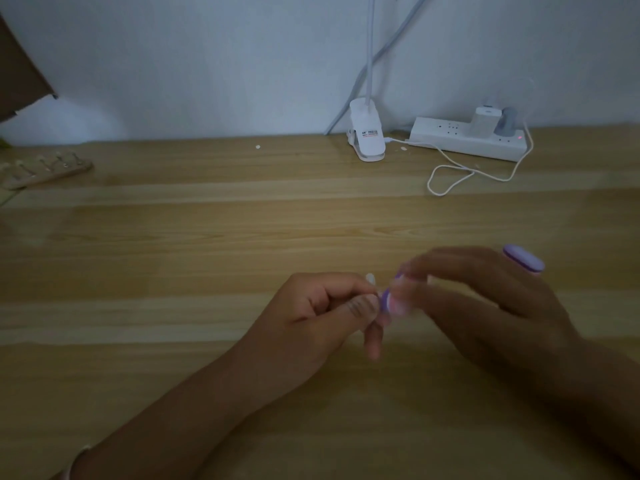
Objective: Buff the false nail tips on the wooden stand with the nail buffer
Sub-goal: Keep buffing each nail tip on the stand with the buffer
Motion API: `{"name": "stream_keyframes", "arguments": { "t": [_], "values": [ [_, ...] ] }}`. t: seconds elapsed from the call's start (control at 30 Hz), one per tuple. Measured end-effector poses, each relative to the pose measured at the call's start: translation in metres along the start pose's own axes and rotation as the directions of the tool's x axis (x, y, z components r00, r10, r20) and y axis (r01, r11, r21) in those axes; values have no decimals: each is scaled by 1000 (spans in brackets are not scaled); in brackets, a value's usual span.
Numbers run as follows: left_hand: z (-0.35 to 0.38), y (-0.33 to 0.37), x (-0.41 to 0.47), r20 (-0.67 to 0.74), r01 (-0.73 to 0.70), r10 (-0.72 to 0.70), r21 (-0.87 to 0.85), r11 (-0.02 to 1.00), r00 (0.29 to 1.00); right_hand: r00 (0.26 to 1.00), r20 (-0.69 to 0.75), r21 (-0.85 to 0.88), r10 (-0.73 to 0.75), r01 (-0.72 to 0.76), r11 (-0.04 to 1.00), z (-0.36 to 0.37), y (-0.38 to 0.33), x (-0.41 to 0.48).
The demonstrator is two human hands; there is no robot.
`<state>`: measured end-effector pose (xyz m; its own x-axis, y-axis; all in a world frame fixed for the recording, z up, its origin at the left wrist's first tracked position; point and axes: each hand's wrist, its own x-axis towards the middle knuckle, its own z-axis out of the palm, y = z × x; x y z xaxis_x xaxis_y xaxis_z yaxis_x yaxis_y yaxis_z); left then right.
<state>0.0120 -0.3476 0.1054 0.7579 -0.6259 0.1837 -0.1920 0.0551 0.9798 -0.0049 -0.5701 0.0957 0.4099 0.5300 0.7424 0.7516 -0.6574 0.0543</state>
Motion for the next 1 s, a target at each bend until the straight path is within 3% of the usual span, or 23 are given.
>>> {"name": "stream_keyframes", "arguments": {
  "t": [0.13,0.27,0.4,0.47,0.57,0.7,0.87,1.0],
  "values": [
    [-3,1,1,-20,79,-79,-15,997,997,988,-96,9,121,-120,993,1,-1,3],
    [0,3,-1,22,141,-140,-71,987,990,1000,-14,94,1,0,996,2,-11,1],
    [-4,2,-1,55,194,-190,-81,978,980,981,-59,21,184,-183,983,-1,4,1],
    [-5,0,0,77,219,-211,-119,968,974,975,-85,139,205,-193,971,1,-8,4],
    [-7,-1,0,131,271,-246,-223,936,960,983,-10,302,181,-170,938,7,-24,4],
    [-12,2,0,167,290,-250,-283,914,954,985,-31,131,171,-166,977,1,-8,7],
    [-10,2,0,173,299,-254,-326,897,952,991,-38,268,126,-111,957,8,-22,3],
    [-12,3,-1,205,320,-263,-329,889,943,988,-9,140,155,-152,978,4,-4,2]
  ]
}}
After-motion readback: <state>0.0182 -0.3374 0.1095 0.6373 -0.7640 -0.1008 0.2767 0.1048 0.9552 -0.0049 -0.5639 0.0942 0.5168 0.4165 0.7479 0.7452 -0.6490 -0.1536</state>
